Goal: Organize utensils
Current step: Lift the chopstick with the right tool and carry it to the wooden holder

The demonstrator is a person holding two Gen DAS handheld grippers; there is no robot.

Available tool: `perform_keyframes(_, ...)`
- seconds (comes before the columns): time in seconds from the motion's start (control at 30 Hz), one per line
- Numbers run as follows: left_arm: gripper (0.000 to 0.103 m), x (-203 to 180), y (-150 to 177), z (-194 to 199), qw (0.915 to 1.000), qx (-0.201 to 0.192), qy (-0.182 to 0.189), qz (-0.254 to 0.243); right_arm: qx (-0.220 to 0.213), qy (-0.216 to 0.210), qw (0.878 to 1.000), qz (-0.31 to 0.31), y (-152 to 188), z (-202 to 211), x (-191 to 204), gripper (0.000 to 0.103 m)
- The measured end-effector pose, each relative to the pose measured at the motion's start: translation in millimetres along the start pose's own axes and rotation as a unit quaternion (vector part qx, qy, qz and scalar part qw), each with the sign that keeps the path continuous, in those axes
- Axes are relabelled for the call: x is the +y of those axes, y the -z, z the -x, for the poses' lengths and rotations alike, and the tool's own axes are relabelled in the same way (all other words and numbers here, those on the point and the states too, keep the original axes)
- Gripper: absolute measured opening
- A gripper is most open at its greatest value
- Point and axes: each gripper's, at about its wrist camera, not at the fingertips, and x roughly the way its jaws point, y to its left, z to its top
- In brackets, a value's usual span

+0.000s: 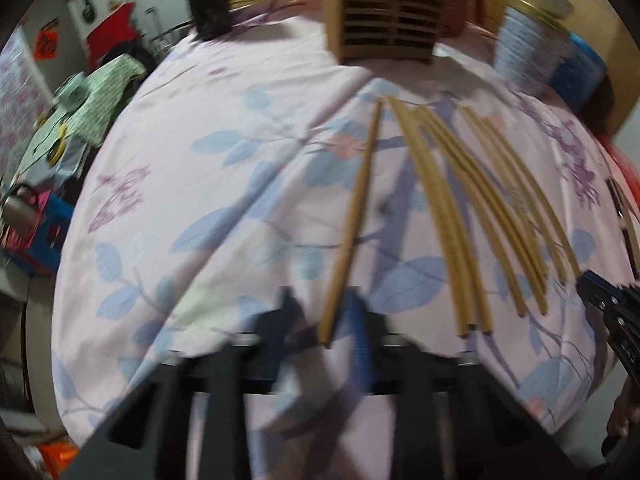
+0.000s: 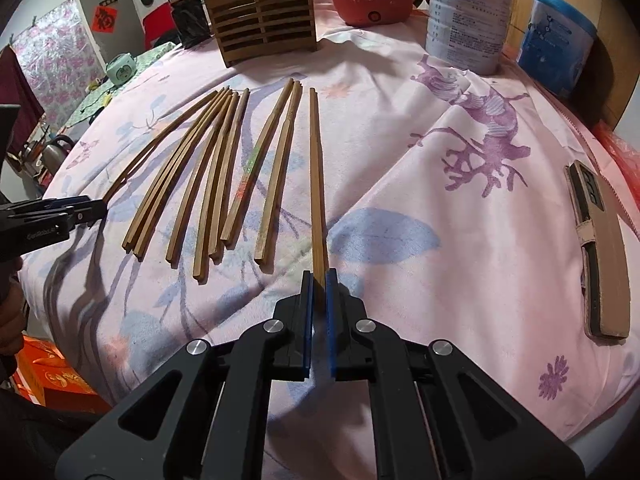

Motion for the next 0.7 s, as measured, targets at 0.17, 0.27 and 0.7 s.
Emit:
perform_keyframes(0.17,0.006,7,-8,10,0.9999,0.001,0.016,-0.002,0.0,0.018,1.0,-0.014,-5,5,-1,0.007)
perform_keyframes(0.27,0.006,15,-21,36,0.9993,-0.021,0.03,-0.001,-0.036,0.031,0.999,-0.022,-18,29,-2,0.006)
perform_keyframes(0.7,0.006,10,-103,126,0.9913,-0.118,0.057,-0.014,-0.185,0.022,0.982,-0.009,-99,120,-10,0.006)
